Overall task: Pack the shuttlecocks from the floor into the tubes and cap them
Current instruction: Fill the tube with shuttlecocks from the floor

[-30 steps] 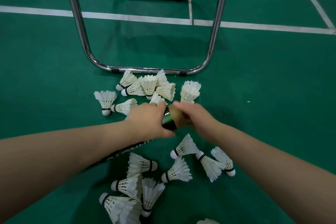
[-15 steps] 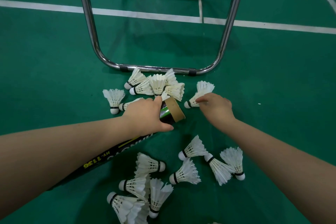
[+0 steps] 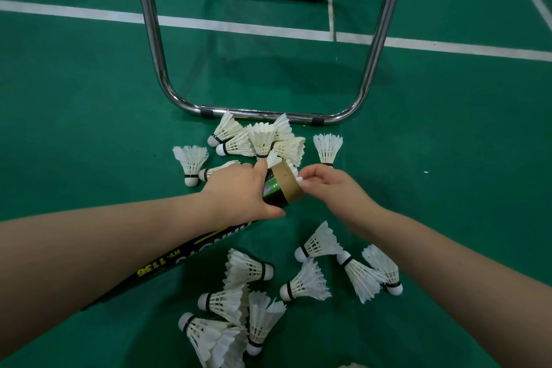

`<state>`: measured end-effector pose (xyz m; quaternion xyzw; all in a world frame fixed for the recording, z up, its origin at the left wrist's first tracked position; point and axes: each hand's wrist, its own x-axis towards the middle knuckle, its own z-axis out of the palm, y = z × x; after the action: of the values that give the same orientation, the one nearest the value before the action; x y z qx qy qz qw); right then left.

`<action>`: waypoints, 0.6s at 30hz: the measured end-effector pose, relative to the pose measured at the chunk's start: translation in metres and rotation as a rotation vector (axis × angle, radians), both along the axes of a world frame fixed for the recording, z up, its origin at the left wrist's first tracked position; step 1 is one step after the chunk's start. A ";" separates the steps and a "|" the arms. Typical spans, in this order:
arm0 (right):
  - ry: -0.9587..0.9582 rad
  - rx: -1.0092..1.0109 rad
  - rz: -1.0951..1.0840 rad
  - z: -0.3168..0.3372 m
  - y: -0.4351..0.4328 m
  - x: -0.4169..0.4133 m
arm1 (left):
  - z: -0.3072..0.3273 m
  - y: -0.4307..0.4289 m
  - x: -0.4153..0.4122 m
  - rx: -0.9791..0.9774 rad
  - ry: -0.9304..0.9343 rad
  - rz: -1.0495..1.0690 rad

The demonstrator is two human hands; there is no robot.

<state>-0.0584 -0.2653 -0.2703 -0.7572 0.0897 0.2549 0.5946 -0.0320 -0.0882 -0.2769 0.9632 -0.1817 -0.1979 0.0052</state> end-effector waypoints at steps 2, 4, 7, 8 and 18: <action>0.042 0.086 0.090 0.001 -0.002 0.002 | 0.002 0.001 -0.003 0.005 0.001 -0.005; 0.103 0.164 0.191 0.003 -0.005 0.003 | 0.004 0.002 -0.007 0.004 0.005 -0.016; 0.191 0.199 0.339 0.004 -0.007 0.001 | 0.006 -0.001 -0.013 -0.011 0.016 -0.056; 0.224 0.207 0.366 0.004 -0.005 0.000 | 0.007 -0.003 -0.016 -0.023 0.014 -0.071; 0.265 0.133 0.286 0.000 0.018 -0.008 | 0.010 -0.003 -0.025 -0.038 -0.008 -0.095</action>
<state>-0.0662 -0.2476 -0.2699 -0.6812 0.0419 0.4395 0.5841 -0.0572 -0.0915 -0.2672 0.9540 -0.2311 -0.1908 0.0134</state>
